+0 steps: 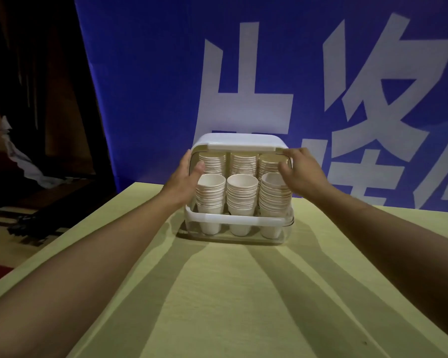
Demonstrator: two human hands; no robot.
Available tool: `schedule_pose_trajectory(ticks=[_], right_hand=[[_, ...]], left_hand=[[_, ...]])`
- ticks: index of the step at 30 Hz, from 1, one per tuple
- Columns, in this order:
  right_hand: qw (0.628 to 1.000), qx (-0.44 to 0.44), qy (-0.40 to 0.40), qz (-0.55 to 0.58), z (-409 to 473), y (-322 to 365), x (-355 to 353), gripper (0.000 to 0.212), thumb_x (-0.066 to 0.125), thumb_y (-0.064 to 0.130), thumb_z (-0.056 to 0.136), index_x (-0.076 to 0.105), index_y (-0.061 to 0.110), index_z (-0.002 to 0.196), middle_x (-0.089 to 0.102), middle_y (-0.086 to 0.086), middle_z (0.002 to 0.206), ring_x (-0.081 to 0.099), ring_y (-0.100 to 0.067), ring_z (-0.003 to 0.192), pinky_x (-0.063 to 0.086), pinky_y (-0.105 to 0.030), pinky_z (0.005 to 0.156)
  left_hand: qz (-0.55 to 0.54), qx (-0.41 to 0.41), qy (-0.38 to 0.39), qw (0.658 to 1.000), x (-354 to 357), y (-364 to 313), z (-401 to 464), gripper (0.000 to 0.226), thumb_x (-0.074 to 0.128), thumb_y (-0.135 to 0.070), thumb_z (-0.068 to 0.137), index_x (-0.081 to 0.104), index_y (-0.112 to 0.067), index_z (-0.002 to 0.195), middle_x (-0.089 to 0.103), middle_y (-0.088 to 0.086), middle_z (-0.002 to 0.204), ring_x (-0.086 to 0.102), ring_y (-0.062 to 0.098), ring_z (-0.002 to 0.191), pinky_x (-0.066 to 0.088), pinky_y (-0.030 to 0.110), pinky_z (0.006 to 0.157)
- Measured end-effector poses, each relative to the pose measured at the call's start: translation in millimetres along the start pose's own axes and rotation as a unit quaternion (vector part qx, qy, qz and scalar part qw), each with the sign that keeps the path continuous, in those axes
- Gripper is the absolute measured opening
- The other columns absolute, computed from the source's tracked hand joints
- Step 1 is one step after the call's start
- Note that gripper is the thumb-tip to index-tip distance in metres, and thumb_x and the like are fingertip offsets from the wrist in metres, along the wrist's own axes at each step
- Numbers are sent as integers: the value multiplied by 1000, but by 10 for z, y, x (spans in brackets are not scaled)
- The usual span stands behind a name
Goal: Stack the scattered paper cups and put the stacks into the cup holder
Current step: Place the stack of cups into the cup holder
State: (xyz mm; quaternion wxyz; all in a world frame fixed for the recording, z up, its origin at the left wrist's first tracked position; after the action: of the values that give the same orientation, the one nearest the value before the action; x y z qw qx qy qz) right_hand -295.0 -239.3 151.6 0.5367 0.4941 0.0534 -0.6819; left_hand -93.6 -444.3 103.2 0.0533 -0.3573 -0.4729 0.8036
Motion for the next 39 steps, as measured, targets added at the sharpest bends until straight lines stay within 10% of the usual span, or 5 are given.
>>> schedule_pose_trajectory(ticks=[16,31,39], right_hand=[[994,-3,-10,110,-422,-208,-37,44,46,10,104,49,20,146,46,-5,149,49,-23,133,43,-38,107],[990,8,16,139,-673,-375,183,81,79,27,84,34,29,151,39,0,152,52,-14,125,49,-40,103],[998,-4,-2,66,-633,-287,264,79,81,27,83,36,37,147,35,-1,149,49,-26,129,49,-41,102]], left_hand=[[-136,57,-58,987,-53,10,-285,53,39,-37,109,24,-35,159,38,-2,160,42,5,130,32,7,84],[-165,49,-86,981,123,278,-573,66,62,-21,100,31,-44,153,39,-20,147,40,4,136,39,32,107],[-59,93,-100,989,186,167,-650,70,69,-17,94,35,-56,143,27,-14,139,39,3,123,34,22,101]])
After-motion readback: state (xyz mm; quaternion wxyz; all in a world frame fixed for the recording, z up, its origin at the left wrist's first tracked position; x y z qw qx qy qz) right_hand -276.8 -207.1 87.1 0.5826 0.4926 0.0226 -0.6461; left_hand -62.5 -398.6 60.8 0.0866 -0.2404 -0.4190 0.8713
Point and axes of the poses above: each hand's wrist, its own z-axis towards the middle knuckle, its own x-axis out of the palm, y = z × x, the point moved 8 cm from there along z, towards the middle knuckle
